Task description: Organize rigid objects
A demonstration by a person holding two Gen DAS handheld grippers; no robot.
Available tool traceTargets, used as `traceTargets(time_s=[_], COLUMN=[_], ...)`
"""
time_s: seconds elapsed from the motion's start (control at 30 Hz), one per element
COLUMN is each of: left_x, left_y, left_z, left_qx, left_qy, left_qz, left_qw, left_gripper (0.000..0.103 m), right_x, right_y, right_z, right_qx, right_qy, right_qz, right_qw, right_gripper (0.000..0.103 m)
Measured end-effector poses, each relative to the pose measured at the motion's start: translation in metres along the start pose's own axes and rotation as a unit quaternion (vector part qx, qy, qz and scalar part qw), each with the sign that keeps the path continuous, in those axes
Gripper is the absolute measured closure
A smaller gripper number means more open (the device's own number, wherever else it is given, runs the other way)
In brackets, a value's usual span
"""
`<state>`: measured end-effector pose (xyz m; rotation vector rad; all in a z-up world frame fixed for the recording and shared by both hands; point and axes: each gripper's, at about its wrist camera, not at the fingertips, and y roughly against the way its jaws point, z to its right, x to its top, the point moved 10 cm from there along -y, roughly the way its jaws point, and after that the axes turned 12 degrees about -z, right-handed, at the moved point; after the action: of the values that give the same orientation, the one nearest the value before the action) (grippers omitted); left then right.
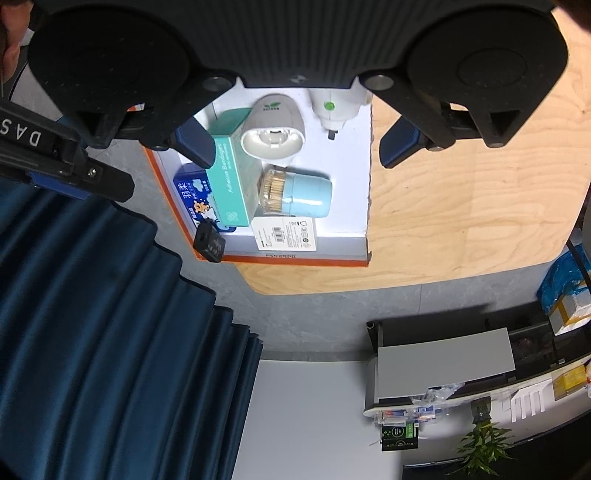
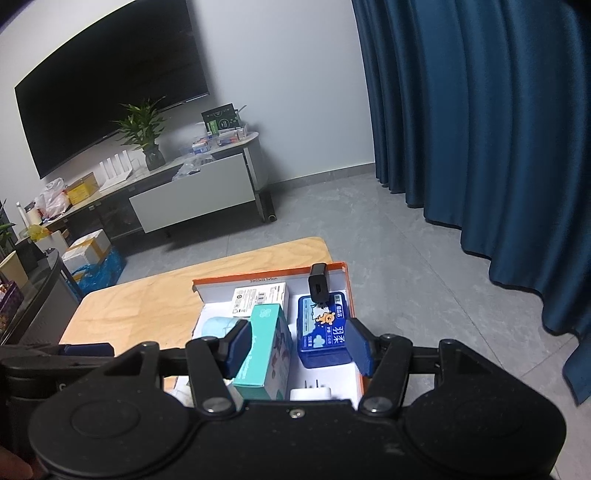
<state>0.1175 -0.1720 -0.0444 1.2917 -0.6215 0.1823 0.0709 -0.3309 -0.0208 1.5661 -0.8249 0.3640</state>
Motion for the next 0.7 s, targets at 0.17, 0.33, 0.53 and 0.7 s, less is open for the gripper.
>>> traceTargets(time_s=[0.17,0.33,0.53,0.7], left_x=[-0.012,-0.027,-0.04,-0.046], left_y=[0.006,0.009,0.009,0.007], left_z=[0.004,0.004,0.004,0.003], left_qx=[0.002,0.006,0.016,0.031], left_qy=[-0.004,0.0,0.006,0.008], left_qz=[0.001,-0.004,-0.011,-0.021], left_qw=[1.0,1.0,0.9998,0.9993], left_gripper=[0.004,0.002,0.001,0.0], right_x=[-0.01,-0.021,-0.032,-0.04], right_y=[0.004,0.005,0.004,0.002], right_z=[-0.002,0.0,0.003,0.004], right_qx=[-0.005,-0.004,-0.008,-0.01], right_qy=[0.008,0.005,0.008,0.006], right_qz=[-0.006,-0.014,-0.026,-0.034], right_qw=[1.0,1.0,1.0,0.999], right_gripper=[0.032,0.031,0.031,0.031])
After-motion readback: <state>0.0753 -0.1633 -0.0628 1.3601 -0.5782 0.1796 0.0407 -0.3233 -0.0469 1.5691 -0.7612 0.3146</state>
